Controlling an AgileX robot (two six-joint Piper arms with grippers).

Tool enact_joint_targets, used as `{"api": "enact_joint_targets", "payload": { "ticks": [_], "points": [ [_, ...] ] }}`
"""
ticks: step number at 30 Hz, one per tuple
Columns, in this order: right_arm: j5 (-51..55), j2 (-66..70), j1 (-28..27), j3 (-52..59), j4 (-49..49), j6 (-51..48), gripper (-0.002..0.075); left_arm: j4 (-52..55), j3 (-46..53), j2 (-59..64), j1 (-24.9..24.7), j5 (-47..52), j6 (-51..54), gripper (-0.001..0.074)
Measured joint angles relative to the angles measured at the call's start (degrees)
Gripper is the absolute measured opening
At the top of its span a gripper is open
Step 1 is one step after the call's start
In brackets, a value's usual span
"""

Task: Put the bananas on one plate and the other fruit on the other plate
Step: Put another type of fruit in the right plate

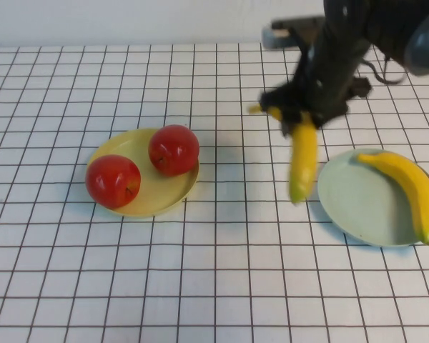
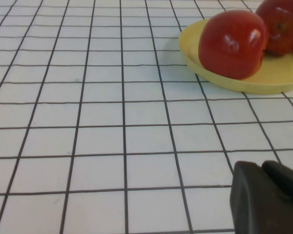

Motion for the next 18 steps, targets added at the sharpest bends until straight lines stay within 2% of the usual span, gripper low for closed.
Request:
{"api": "enact_joint_targets", "payload": {
  "ticks": [7,14,18],
  "points": [
    [-0.4,-8.1,-0.4,21.8,-11.6,0.2,0.0337,0.0,0.0,0.0,0.0,0.0,0.0,0.0001],
    [-3.0,-9.2,-0.6,28.9,-16.0,1.1,0.0337,0.0,0.0,0.0,0.0,0.0,0.0,0.0001],
    [-5.8,-9.2,-2.8,29.6,-15.5,1.5,0.0337,0.0,0.0,0.0,0.0,0.0,0.0,0.0001]
  ]
}}
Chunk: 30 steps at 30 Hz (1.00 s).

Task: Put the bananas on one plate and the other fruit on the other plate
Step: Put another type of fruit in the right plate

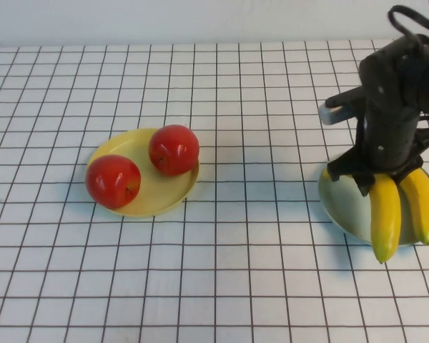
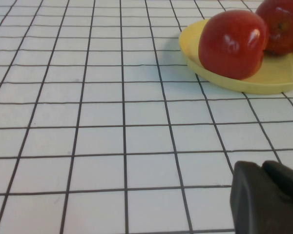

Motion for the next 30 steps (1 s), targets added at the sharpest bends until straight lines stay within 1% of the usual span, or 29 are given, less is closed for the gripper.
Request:
{"api": "enact_joint_targets", "payload": {
  "ticks": [3,6,12,14,16,18,22,25,27,30],
  "points": [
    [-2.8,0.0,-2.8,0.0,3.1,-0.5,0.0337,0.0,0.0,0.0,0.0,0.0,0.0,0.0001],
    [-4.4,0.0,-5.0,0.0,6.5,-3.1,0.0337,0.0,0.0,0.0,0.0,0.0,0.0,0.0001],
    [-5.4,0.0,-6.5,0.0,10.5,-8.1,0.0340,0.0,0.0,0.0,0.0,0.0,0.0,0.0001],
    [-5.4,0.5,-6.6,0.0,10.6,-8.4,0.0373,0.0,0.0,0.0,0.0,0.0,0.0,0.0001],
    [-5.0,1.5,-6.6,0.0,10.6,-8.6,0.0438,0.0,0.0,0.0,0.0,0.0,0.0,0.0001],
    [-4.6,2.5,-6.6,0.0,10.1,-8.6,0.0482,0.0,0.0,0.0,0.0,0.0,0.0,0.0001],
    [-4.3,3.3,-6.6,0.0,9.3,-8.6,0.0512,0.0,0.0,0.0,0.0,0.0,0.0,0.0001],
    [-3.7,2.0,-6.6,0.0,9.1,-8.6,0.0507,0.0,0.0,0.0,0.0,0.0,0.0,0.0001],
    [-3.8,-0.4,-6.6,0.6,9.2,-8.6,0.0484,0.0,0.0,0.0,0.0,0.0,0.0,0.0001],
    [-7.9,-7.0,-6.6,4.3,11.4,-8.6,0.0408,0.0,0.0,0.0,0.0,0.0,0.0,0.0001]
  ]
}}
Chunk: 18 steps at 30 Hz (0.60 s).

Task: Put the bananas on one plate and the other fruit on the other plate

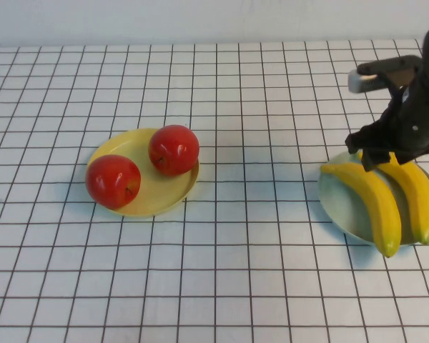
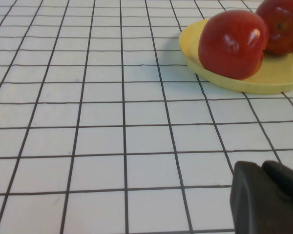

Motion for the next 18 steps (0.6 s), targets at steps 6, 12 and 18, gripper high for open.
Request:
{"api": "enact_joint_targets", "payload": {
  "ticks": [6,12,18],
  "points": [
    [-14.8,-20.3,0.0,13.7,7.8,-2.0,0.0137,0.0,0.0,0.0,0.0,0.0,0.0,0.0001],
    [-25.7,-38.6,-0.1,28.9,12.8,-6.0,-0.0001,0.0,0.0,0.0,0.0,0.0,0.0,0.0001],
    [-26.7,-56.2,-0.1,39.2,11.0,-8.8,-0.0013,0.0,0.0,0.0,0.0,0.0,0.0,0.0001]
  ]
}}
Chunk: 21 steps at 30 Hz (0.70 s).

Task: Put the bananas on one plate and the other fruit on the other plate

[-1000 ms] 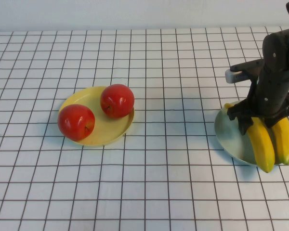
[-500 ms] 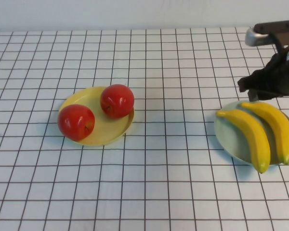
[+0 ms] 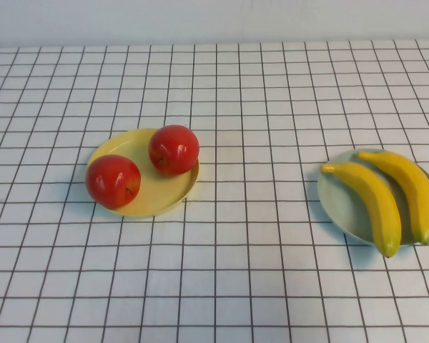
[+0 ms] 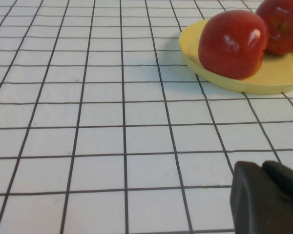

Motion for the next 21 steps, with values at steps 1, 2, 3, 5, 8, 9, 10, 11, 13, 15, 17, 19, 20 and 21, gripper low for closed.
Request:
{"api": "enact_joint_targets", "payload": {
  "ticks": [1,2,3,5,8,9,10,11,13,15,17,19,20,21],
  "points": [
    [0.5,-3.1,0.0,1.6,-1.6,0.4,-0.0013,0.0,0.0,0.0,0.0,0.0,0.0,0.0001],
    [1.1,-6.1,0.0,3.2,-3.4,1.2,-0.0013,0.0,0.0,0.0,0.0,0.0,0.0,0.0001],
    [1.7,-8.6,0.0,4.5,-4.9,2.0,-0.0013,0.0,0.0,0.0,0.0,0.0,0.0,0.0001],
    [2.8,-15.3,0.0,8.0,-7.5,3.4,-0.0013,0.0,0.0,0.0,0.0,0.0,0.0,0.0001],
    [2.2,-25.4,0.0,13.2,-9.4,4.3,-0.0013,0.0,0.0,0.0,0.0,0.0,0.0,0.0001],
    [1.3,-27.9,0.0,15.2,-10.4,5.0,-0.0014,0.0,0.0,0.0,0.0,0.0,0.0,0.0001],
    [-0.1,-30.7,0.0,17.1,-11.8,5.9,-0.0014,0.0,0.0,0.0,0.0,0.0,0.0,0.0001],
    [-1.7,-33.0,0.0,19.0,-13.9,6.9,-0.0014,0.0,0.0,0.0,0.0,0.0,0.0,0.0001],
    [-4.3,-36.2,0.0,22.2,-18.2,9.4,-0.0014,0.0,0.0,0.0,0.0,0.0,0.0,0.0001],
    [-5.8,-37.9,0.0,24.4,-21.2,12.7,-0.0014,0.0,0.0,0.0,0.0,0.0,0.0,0.0001],
    [-6.3,-38.6,0.0,25.8,-22.5,15.3,-0.0014,0.0,0.0,0.0,0.0,0.0,0.0,0.0001],
    [-6.3,-38.6,0.0,26.5,-23.0,16.7,-0.0014,0.0,0.0,0.0,0.0,0.0,0.0,0.0001],
    [-6.5,-38.6,0.0,26.8,-23.1,17.1,-0.0014,0.0,0.0,0.0,0.0,0.0,0.0,0.0001],
    [-6.5,-38.6,0.0,27.4,-23.1,17.3,-0.0014,0.0,0.0,0.0,0.0,0.0,0.0,0.0001]
  ]
}}
